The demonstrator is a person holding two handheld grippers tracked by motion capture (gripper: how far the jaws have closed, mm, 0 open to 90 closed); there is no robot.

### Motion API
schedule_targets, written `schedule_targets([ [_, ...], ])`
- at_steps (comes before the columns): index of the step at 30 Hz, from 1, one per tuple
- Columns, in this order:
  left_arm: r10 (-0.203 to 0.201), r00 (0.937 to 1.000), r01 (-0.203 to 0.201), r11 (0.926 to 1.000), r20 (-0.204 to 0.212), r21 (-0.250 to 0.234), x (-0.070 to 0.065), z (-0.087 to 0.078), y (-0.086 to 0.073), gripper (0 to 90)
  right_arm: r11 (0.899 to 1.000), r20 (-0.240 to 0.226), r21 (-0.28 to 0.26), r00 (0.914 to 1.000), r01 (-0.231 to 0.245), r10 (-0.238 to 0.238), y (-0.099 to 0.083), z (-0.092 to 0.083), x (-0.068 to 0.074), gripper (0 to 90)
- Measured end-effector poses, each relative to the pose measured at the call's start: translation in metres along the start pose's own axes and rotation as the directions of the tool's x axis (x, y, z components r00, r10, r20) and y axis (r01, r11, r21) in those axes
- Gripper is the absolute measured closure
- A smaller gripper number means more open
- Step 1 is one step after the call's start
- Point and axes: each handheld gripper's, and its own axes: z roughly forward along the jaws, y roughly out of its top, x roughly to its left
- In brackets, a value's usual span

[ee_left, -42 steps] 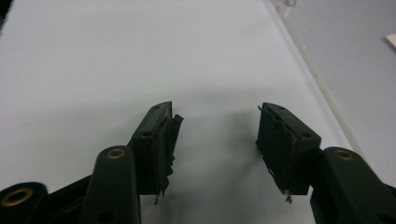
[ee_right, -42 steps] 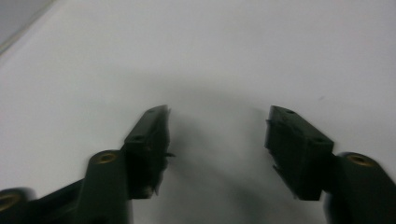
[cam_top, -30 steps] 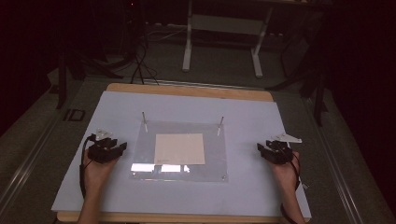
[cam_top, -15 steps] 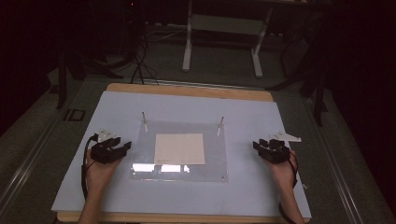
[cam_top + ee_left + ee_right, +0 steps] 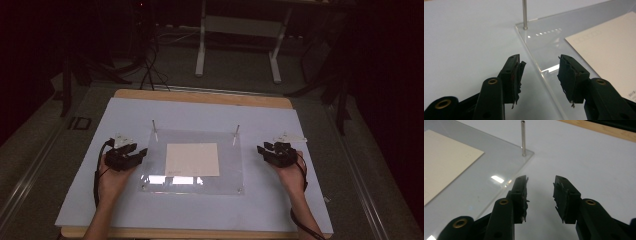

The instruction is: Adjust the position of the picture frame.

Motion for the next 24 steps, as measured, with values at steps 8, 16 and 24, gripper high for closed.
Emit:
schedule_targets([
  [8, -0.063, 0.9979, 0.063, 0.9976, 0.013, -0.028, 0.006, 0.002, 0.008, 53.6, 1.000, -0.029, -0.018, 0.9995, -0.009, 0.008, 0.012, 0.016, 0.004, 64.1],
  [16, -0.057, 0.9984, 0.057, 0.9974, 0.001, -0.045, 0.005, 0.009, 0.016, 53.6, 1.000, -0.035, -0.019, 0.9993, 0.016, -0.016, 0.021, 0.038, 0.015, 66.4],
  [24, -0.046, 0.9988, 0.045, 0.9983, -0.016, -0.038, 0.009, 0.017, 0.025, 53.1, 1.000, -0.047, -0.018, 0.9986, 0.022, -0.023, 0.030, 0.050, 0.017, 65.1],
])
